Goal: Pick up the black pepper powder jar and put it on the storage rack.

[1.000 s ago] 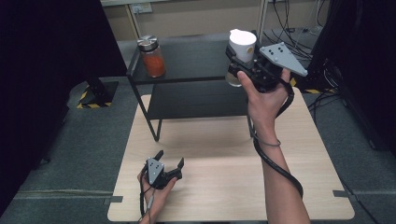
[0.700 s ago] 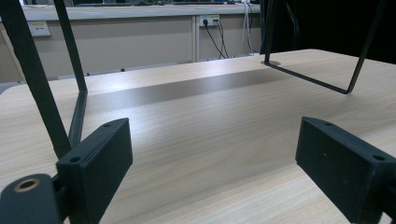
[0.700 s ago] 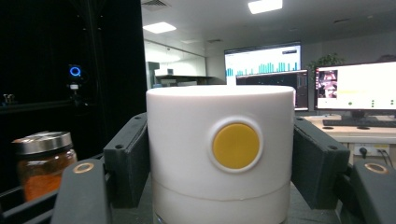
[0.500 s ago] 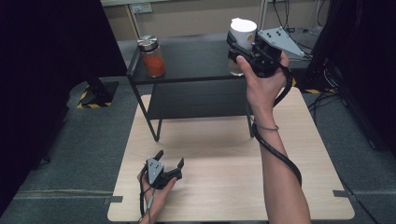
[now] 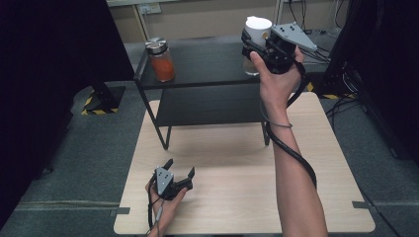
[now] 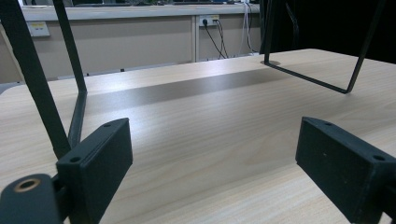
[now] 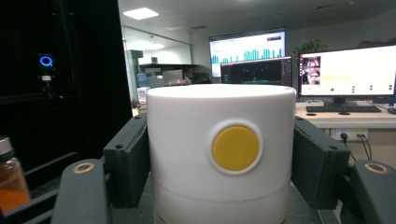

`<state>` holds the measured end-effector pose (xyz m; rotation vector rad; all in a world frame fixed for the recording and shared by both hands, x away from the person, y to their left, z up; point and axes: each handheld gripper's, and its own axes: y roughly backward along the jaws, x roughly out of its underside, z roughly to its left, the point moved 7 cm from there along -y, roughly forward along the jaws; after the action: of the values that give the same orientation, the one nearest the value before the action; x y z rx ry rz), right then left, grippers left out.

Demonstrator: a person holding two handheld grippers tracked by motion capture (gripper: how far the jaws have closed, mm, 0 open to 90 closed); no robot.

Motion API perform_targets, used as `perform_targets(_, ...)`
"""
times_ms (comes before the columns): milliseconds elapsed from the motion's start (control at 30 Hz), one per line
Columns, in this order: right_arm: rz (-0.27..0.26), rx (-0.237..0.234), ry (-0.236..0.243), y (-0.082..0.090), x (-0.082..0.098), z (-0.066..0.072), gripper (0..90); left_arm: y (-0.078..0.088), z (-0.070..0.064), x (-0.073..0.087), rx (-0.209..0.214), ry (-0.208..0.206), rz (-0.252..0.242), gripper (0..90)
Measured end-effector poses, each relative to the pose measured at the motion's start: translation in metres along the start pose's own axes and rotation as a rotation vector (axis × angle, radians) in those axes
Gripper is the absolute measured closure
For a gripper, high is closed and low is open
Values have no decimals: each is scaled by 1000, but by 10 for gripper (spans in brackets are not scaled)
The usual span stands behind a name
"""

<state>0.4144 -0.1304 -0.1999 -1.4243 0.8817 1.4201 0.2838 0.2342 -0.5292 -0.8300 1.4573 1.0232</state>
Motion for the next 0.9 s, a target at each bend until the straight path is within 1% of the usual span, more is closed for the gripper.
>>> perform_targets(67, 9, 10, 1, -5, 0, -2, 307, 0, 0, 0, -1, 0, -1, 104)
perform_targets(267, 20, 17, -3, -11, 2, -3, 307, 0, 0, 0, 2, -2, -1, 104)
perform_targets(467, 26, 36, -6, -18, 5, -5, 307, 0, -1, 0, 5, -2, -2, 104)
perform_targets(700, 37, 45, 7, -22, 7, -7, 307, 0, -1, 0, 8, -4, -2, 104)
perform_targets(900, 34, 38, 9, -22, 10, -8, 306, -1, -2, 0, 9, -4, 1, 104)
